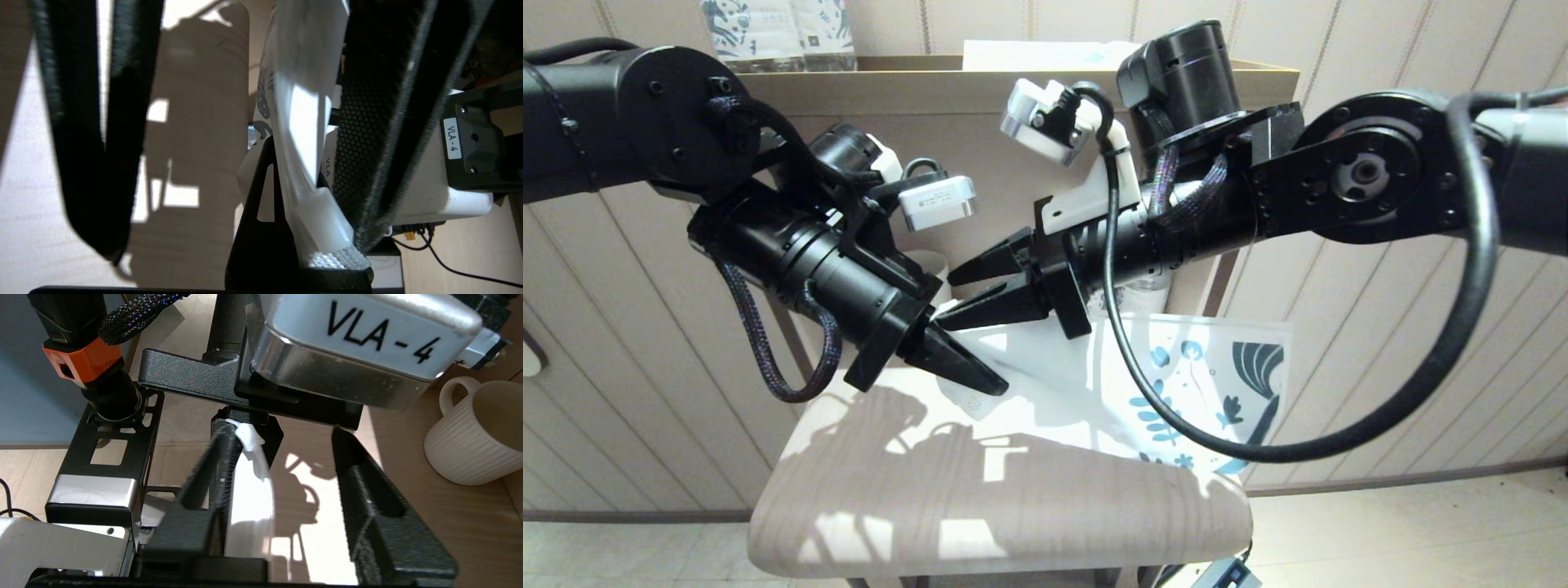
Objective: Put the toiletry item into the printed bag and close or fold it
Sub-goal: Close the strorage bag and place it on the desk
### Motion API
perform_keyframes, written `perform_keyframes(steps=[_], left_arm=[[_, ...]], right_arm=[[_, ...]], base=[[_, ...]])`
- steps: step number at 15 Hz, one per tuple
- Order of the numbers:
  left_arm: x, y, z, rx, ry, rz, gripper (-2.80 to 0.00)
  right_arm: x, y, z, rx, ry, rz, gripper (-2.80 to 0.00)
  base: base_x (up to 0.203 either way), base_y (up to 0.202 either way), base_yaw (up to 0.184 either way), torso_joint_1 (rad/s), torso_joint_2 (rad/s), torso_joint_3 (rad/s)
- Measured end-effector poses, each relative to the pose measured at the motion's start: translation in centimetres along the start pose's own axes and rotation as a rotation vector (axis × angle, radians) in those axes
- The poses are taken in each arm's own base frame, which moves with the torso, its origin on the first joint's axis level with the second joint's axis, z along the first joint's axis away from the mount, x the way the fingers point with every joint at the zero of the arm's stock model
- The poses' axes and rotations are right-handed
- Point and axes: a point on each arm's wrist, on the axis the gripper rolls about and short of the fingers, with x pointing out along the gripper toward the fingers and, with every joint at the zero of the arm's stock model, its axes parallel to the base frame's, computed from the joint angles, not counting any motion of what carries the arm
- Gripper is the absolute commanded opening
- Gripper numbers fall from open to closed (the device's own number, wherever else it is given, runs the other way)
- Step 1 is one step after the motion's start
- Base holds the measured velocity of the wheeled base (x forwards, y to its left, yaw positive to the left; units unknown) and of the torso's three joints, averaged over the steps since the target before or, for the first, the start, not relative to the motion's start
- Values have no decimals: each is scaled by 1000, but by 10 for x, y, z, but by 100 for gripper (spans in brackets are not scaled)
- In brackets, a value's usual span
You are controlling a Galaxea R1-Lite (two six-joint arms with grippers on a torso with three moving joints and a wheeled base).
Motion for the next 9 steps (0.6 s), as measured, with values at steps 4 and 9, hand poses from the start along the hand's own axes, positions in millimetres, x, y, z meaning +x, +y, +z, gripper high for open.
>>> perform_keyframes(steps=[4, 9], left_arm=[[0, 0, 1, 2, -13, -10, -280], [0, 0, 1, 2, -15, -12, -280]], right_arm=[[0, 0, 1, -3, -6, -1, -280], [0, 0, 1, -4, -6, 0, -280]], base=[[0, 0, 0, 0, 0, 0], [0, 0, 0, 0, 0, 0]])
